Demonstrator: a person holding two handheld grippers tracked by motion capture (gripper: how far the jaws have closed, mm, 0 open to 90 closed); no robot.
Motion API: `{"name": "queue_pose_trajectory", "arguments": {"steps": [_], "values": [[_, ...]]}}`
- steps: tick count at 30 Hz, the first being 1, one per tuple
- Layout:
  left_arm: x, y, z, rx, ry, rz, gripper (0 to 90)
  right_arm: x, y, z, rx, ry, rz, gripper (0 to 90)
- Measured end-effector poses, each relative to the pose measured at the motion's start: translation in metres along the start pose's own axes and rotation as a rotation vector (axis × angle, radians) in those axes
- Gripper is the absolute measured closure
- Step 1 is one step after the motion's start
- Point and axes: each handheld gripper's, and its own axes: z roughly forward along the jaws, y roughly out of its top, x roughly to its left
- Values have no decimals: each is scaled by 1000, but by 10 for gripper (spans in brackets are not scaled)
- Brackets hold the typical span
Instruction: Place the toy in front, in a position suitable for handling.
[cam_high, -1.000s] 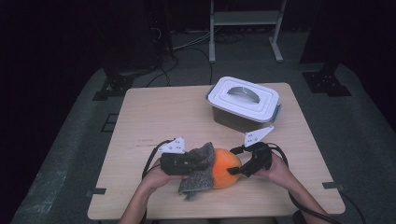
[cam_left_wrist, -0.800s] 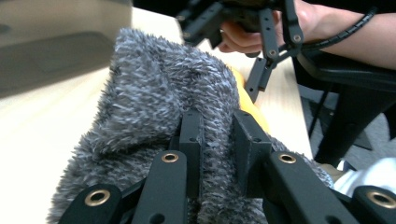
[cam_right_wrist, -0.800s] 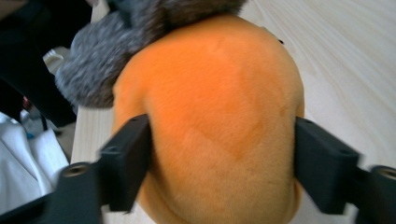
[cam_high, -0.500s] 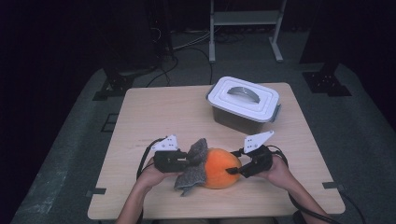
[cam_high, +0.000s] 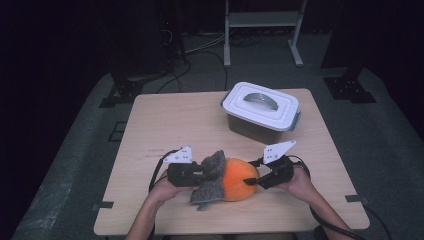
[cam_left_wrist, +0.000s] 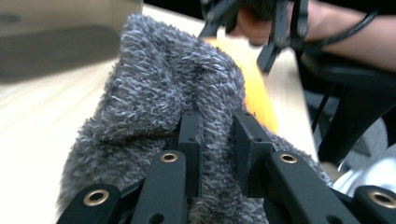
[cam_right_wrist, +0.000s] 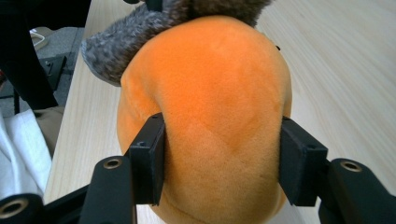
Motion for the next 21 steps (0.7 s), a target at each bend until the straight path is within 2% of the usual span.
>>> {"name": "queue_pose_trajectory", "arguments": {"steps": [1, 4, 6, 11, 17, 19, 21], "values": [[1, -4, 1, 34, 8, 0, 748, -3, -3, -1, 5, 4, 18, 414], [3, -6, 2, 56, 10, -5, 747, -6, -6, -3, 4, 7, 38, 412], [4, -7, 3, 49, 7, -11, 747, -7, -8, -4, 0, 11, 50, 411], [2, -2, 1, 15, -7, -3, 748, -5, -5, -4, -9, 1, 32, 410], [-9, 14, 1, -78, -48, 17, 747, 4, 2, 0, -19, -10, -18, 407], [-10, 17, 2, -62, -38, 33, 746, 8, 5, 3, -16, -11, -34, 404], [-8, 14, 1, -60, -35, 20, 747, 9, 6, 4, -15, -13, -41, 401]]}}
